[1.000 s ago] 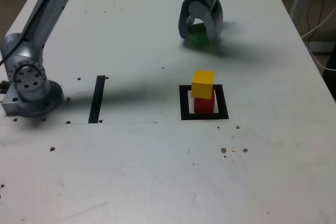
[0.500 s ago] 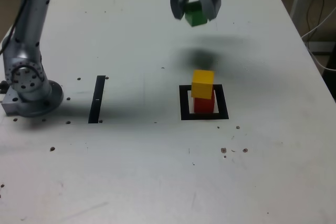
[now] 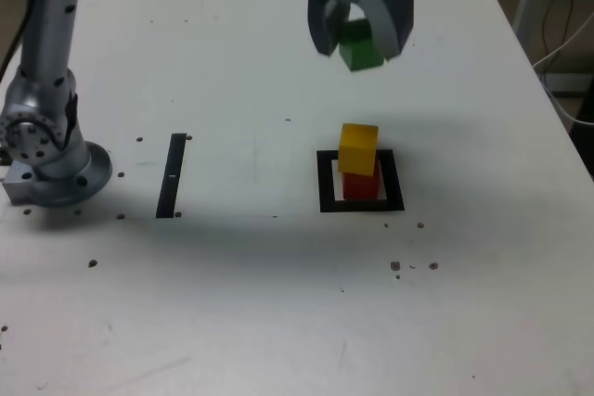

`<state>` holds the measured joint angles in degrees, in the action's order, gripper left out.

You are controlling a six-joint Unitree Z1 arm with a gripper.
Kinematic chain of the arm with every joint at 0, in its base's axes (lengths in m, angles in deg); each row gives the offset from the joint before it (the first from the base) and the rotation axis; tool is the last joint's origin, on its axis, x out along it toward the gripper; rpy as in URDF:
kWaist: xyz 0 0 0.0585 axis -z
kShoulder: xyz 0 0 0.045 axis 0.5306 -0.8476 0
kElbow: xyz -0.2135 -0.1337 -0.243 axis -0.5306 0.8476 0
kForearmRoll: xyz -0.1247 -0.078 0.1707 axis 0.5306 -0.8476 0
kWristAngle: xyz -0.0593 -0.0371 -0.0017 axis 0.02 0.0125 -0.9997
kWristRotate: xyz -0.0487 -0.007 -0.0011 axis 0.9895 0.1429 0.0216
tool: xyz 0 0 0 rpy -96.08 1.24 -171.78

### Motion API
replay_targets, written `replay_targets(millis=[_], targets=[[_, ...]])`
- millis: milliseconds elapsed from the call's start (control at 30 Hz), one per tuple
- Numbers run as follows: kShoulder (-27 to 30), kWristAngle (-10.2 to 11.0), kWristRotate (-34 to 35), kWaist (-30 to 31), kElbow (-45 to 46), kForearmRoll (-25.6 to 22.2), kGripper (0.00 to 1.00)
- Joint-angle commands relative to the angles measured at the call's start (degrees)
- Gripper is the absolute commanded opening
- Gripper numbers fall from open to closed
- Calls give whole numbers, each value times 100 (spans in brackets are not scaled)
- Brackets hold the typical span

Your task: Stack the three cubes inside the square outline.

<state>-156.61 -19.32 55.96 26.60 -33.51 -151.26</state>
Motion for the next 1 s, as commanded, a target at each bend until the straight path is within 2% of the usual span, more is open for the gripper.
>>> replay_targets(millis=[0,467,633,967], targets=[[94,-16,108,28,57,-26,0],[350,-379,1233,556,382,-46,0],[471,-416,1768,742,474,-15,0],[381,-551,2305,1018,467,109,0]])
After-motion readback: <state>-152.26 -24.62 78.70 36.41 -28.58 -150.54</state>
